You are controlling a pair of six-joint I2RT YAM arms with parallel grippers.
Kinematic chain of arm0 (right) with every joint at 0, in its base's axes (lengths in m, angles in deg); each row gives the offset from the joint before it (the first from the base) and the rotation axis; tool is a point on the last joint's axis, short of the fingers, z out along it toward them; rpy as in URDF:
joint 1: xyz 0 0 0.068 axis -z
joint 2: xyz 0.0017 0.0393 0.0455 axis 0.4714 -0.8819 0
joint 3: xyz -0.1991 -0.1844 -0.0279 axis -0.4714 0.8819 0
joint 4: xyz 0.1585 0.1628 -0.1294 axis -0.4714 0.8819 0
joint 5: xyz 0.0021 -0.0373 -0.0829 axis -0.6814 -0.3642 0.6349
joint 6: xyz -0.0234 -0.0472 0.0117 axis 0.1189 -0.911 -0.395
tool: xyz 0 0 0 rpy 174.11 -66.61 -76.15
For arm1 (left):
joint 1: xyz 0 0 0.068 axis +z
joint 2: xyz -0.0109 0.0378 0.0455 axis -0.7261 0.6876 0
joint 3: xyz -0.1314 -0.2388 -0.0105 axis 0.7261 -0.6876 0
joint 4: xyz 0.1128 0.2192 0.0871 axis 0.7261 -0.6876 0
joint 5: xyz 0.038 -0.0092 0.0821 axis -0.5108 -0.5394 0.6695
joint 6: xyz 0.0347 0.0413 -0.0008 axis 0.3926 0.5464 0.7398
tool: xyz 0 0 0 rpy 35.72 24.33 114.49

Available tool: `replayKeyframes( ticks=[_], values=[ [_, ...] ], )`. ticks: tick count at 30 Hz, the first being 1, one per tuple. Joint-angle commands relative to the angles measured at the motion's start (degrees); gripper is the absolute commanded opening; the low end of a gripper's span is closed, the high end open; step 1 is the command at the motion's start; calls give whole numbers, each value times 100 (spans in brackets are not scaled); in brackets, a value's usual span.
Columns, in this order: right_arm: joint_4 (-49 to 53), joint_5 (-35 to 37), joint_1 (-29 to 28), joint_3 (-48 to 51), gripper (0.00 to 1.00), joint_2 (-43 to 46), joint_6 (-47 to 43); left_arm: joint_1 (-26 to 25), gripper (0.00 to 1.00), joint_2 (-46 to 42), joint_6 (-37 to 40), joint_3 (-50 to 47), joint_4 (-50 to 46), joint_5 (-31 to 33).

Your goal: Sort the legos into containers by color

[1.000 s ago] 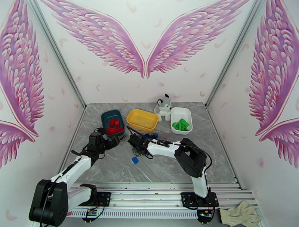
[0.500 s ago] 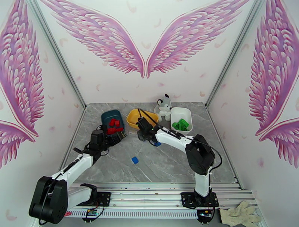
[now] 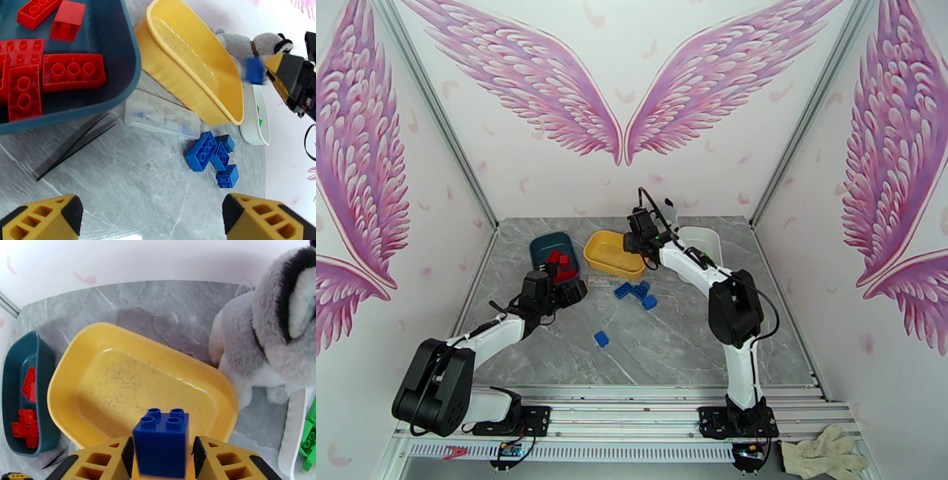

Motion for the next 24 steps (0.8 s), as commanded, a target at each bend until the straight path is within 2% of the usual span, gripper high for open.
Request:
replayKeyframes(
  ticks=[1,3,9,12,18,24],
  values=[
    [225,110,31,-318,66,-34,-214,0,99,-62,139,97,14,48],
    [250,76,23,-265,70,93,-266,-4,99,-91,152,79,36,49],
    [88,-415,-251,712,70,985,-178,34,99,-520,142,-91,19,263],
    [288,-459,-634,1169,71,1360,-202,111,99,-834,142,-182,-77,372],
    [576,-429,-1652,2274,80,2025,-327,376,99,-1334,68,-342,-297,549],
    [542,-920,-2205,3166,82,2214,-170,810,99,-1318,-218,-517,-166,268]
  ],
)
